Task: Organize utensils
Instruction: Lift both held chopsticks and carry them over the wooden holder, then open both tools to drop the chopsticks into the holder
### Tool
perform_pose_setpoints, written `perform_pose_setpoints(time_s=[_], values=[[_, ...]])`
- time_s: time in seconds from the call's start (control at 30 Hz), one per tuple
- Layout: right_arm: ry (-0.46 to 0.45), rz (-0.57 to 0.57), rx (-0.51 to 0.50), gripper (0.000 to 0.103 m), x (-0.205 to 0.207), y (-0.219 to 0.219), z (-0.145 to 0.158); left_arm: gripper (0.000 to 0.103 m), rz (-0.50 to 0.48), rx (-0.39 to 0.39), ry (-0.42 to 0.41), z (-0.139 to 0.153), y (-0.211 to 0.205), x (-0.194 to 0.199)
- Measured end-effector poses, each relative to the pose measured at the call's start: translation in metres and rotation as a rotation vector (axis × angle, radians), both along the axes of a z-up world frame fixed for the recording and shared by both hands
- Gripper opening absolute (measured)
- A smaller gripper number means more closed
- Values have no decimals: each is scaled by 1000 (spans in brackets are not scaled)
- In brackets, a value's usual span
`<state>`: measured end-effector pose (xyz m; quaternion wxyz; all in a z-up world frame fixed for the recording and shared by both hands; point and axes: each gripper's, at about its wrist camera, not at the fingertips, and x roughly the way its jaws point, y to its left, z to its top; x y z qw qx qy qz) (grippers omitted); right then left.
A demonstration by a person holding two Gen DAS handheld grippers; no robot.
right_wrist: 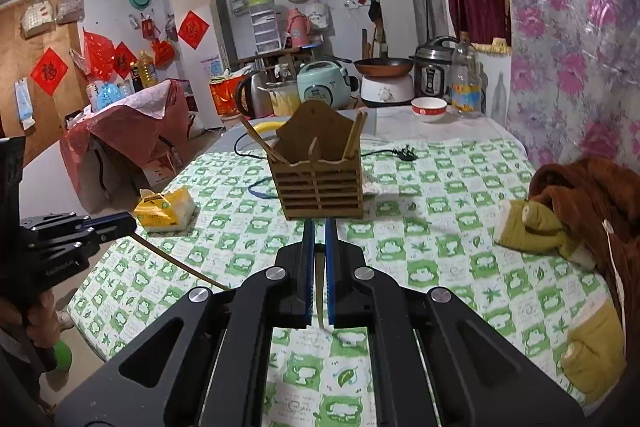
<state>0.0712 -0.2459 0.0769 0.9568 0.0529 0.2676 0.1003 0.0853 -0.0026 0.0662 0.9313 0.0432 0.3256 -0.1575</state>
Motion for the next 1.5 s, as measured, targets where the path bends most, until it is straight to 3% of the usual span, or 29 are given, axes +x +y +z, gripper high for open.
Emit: perform_pose_setpoints(time_s=[0.27, 0.63, 0.97, 1.13, 1.3, 1.4, 1.47, 1.5], values=[[-34, 35, 1, 6, 25, 6, 22, 6, -34, 8, -4, 14, -8, 22], [-133, 11, -5, 6, 88, 11, 72, 6, -80, 42, -123, 71, -45, 69], [-243, -62, 0, 6, 168, 23, 107, 6, -7, 59, -243, 115, -68, 138], [-234, -78, -8, 6, 201, 27, 93, 6, 23, 29, -219, 107, -68, 172], [-171, -84, -5, 6, 218, 27, 62, 6, 30, 35, -156, 78, -71, 191], [-117, -49, 6, 15, 220, 25, 44, 6, 38, 35, -108, 61, -69, 193], [-118, -64, -17, 36, 209, 24, 34, 6, 42, 44, -87, 51, -68, 188], [-121, -78, -24, 37, 202, 22, 31, 6, 38, 51, -74, 45, -66, 183]])
